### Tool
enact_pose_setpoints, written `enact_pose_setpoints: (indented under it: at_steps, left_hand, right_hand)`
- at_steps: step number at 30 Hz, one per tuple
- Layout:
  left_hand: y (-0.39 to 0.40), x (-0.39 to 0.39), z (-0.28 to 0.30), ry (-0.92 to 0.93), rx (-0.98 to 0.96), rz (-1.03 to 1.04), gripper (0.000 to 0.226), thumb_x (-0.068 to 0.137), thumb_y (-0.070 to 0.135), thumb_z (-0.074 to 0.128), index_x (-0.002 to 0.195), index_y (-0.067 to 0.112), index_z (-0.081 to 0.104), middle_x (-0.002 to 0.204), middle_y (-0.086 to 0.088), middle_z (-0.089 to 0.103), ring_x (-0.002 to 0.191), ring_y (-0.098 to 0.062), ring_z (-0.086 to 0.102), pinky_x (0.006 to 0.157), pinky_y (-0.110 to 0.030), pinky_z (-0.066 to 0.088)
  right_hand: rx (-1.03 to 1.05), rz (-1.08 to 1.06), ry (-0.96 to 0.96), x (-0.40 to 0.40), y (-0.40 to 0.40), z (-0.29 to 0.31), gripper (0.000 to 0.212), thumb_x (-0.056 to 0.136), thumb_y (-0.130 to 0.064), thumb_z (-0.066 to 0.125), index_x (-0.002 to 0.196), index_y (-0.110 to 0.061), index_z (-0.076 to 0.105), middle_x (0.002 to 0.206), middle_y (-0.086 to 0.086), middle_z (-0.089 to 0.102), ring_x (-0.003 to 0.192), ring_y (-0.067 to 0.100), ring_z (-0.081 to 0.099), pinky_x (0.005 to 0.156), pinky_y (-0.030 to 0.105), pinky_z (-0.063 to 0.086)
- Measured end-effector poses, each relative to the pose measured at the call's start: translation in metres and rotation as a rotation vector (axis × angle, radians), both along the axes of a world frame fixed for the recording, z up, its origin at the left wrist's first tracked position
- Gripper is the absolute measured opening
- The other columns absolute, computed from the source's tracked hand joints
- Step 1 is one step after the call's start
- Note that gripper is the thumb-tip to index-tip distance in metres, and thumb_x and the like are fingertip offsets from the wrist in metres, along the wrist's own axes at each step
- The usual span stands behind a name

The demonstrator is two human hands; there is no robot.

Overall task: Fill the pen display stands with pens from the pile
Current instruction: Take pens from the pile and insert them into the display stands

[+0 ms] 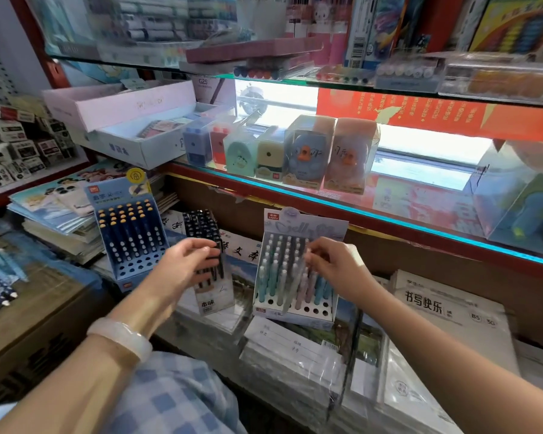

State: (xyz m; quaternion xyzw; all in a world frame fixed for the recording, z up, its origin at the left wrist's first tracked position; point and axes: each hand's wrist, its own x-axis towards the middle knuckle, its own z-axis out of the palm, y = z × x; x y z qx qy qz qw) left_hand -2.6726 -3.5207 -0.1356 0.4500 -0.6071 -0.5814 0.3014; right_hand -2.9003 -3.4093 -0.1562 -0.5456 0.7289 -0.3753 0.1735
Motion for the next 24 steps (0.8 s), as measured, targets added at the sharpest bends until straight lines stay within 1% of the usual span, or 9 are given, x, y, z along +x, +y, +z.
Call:
enact_pose_setpoints:
  at_steps: [2,4,7,9,11,14,17,20,24]
  left_hand:
    - [-0.006,0.007,-0.001,-0.014,0.006,0.030,0.018,0.099,0.012,0.040,0.100,0.016,0.058,0.109,-0.004,0.064,0.104,-0.018,0.061,0.084,-0.033,0.049]
    - [-0.008,0.012,-0.004,-0.056,-0.001,0.030,0.019,0.099,0.013,0.040,0.104,0.015,0.058,0.109,-0.004,0.064,0.105,-0.018,0.060,0.089,-0.035,0.048]
    - [-0.009,0.018,-0.007,-0.114,-0.014,0.025,0.019,0.099,0.013,0.041,0.109,0.014,0.057,0.110,-0.003,0.063,0.105,-0.018,0.059,0.093,-0.037,0.046]
    - [-0.010,0.019,-0.010,-0.132,-0.015,0.031,0.018,0.099,0.013,0.041,0.105,0.016,0.058,0.111,-0.004,0.063,0.106,-0.019,0.059,0.092,-0.037,0.046]
    - [-0.010,0.020,-0.011,-0.144,-0.012,0.027,0.019,0.099,0.013,0.041,0.100,0.019,0.059,0.110,-0.004,0.064,0.106,-0.020,0.059,0.092,-0.036,0.046]
    - [-0.008,0.019,-0.012,-0.155,-0.008,0.017,0.018,0.099,0.013,0.042,0.099,0.020,0.059,0.110,-0.004,0.064,0.107,-0.020,0.058,0.093,-0.037,0.045]
    - [-0.007,0.017,-0.011,-0.158,-0.008,0.001,0.018,0.099,0.013,0.042,0.099,0.020,0.059,0.112,-0.004,0.063,0.107,-0.020,0.058,0.094,-0.038,0.045]
    - [-0.006,0.013,-0.011,-0.168,-0.010,-0.011,0.018,0.098,0.013,0.042,0.098,0.021,0.059,0.113,-0.005,0.062,0.108,-0.020,0.057,0.092,-0.036,0.046]
    - [-0.004,0.009,-0.012,-0.175,-0.006,-0.011,0.019,0.099,0.011,0.042,0.098,0.020,0.058,0.112,-0.005,0.062,0.107,-0.020,0.057,0.078,-0.027,0.046]
  right_hand:
    - [-0.015,-0.019,0.106,0.000,-0.001,-0.007,0.010,0.093,-0.019,0.056,0.099,-0.014,0.062,0.083,-0.006,0.061,0.073,0.011,0.058,0.068,0.022,0.047]
    - [-0.016,-0.029,0.193,0.000,-0.003,-0.014,0.012,0.093,-0.020,0.055,0.101,-0.014,0.062,0.083,-0.007,0.060,0.072,0.007,0.055,0.066,0.018,0.042]
    - [-0.007,-0.032,0.273,0.001,-0.005,-0.023,0.016,0.095,-0.023,0.053,0.106,-0.014,0.061,0.090,-0.001,0.064,0.078,0.011,0.056,0.070,0.023,0.044]
    - [-0.017,-0.048,0.281,0.001,-0.007,-0.025,0.018,0.095,-0.024,0.052,0.107,-0.014,0.061,0.096,0.001,0.066,0.085,0.016,0.058,0.076,0.028,0.047]
    - [-0.012,-0.043,0.292,0.001,-0.008,-0.024,0.019,0.096,-0.024,0.051,0.108,-0.014,0.061,0.098,0.002,0.066,0.089,0.017,0.058,0.077,0.028,0.046]
    - [-0.023,-0.024,0.299,-0.001,-0.008,-0.025,0.018,0.096,-0.023,0.051,0.108,-0.013,0.060,0.095,0.001,0.065,0.083,0.012,0.054,0.074,0.025,0.043]
    - [-0.030,-0.025,0.279,-0.001,-0.005,-0.025,0.015,0.096,-0.022,0.051,0.104,-0.013,0.060,0.092,-0.001,0.063,0.080,0.011,0.055,0.075,0.025,0.046]
    - [-0.022,-0.032,0.276,-0.001,-0.005,-0.027,0.016,0.095,-0.022,0.052,0.105,-0.013,0.061,0.096,0.002,0.066,0.086,0.016,0.060,0.079,0.031,0.050]
    - [0.000,-0.005,0.321,0.003,-0.007,-0.032,0.019,0.094,-0.023,0.055,0.107,-0.013,0.065,0.100,0.002,0.066,0.093,0.017,0.059,0.080,0.028,0.047]
